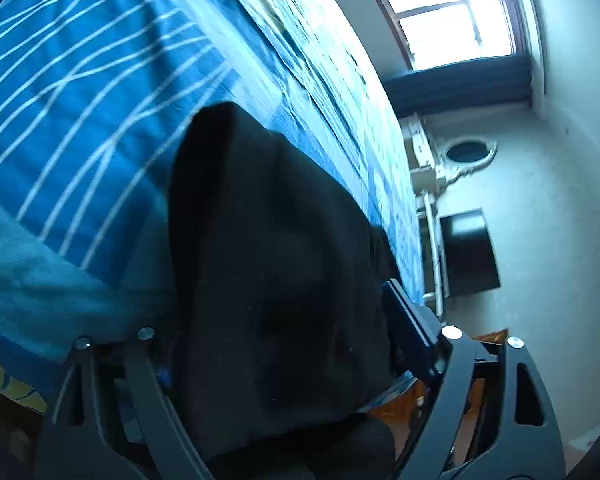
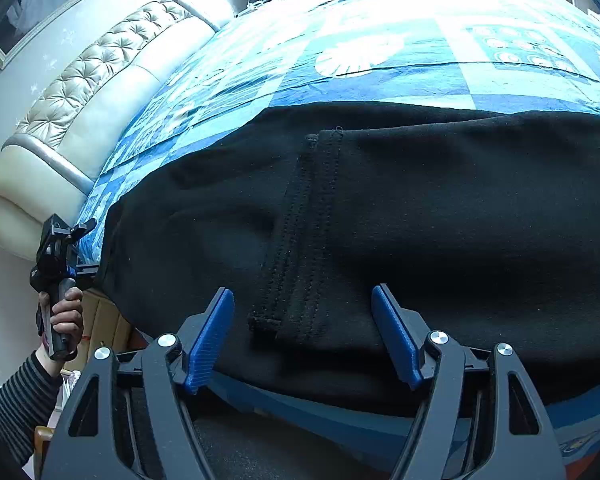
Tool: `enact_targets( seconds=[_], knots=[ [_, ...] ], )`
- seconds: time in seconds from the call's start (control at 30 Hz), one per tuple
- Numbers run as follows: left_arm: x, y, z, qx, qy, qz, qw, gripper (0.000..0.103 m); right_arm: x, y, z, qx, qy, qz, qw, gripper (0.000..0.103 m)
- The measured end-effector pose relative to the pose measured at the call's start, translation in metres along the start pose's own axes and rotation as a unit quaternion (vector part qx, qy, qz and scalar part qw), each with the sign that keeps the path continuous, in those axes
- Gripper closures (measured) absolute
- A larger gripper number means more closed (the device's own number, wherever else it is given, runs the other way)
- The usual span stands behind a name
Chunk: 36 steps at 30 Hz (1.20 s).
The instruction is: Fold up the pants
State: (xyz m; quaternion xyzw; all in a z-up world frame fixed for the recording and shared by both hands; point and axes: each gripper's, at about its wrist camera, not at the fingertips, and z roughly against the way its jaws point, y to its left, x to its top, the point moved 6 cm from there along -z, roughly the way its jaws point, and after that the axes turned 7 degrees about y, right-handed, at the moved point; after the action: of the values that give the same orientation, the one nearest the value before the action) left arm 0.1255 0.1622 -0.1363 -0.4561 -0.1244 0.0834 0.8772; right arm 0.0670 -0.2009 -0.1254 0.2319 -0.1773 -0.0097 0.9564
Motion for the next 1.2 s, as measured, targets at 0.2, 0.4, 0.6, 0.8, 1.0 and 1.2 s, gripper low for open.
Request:
enact_targets(
  seconds=[0.2,0.4,0.6,0.8,1.0,1.2],
  knots=[
    [-0.005,-0.021,-0.017,0.118,0.029,-0.065,0.9904,0.063,-0.001,0.004,-0.001,-0.004,-0.006,0.012,1.000,0.023],
    [-0.001,-0.029,-0.016,0.139,0.026,-0.060,0.9882,0.085,-0.002,0.008,-0.002,-0.012,-0.016,0.025,0.999,0.017],
    [-0.003,-0.038,-0.016,0.178,0.017,-0.069,0.9815,0.087,-0.002,0.010,-0.002,-0.019,-0.020,0.033,0.999,0.016],
    [-0.003,-0.052,-0.011,0.187,0.002,-0.067,0.9800,0.088,-0.003,0.013,-0.003,-0.035,-0.023,0.048,0.998,0.016],
    [-0.004,-0.075,-0.005,0.189,-0.004,-0.084,0.9784,0.088,-0.004,0.014,-0.004,-0.050,-0.026,0.061,0.997,0.016],
    [-0.006,-0.117,-0.015,0.181,-0.004,-0.116,0.9766,0.089,-0.005,0.016,-0.004,-0.055,-0.029,0.068,0.996,0.016]
  ],
)
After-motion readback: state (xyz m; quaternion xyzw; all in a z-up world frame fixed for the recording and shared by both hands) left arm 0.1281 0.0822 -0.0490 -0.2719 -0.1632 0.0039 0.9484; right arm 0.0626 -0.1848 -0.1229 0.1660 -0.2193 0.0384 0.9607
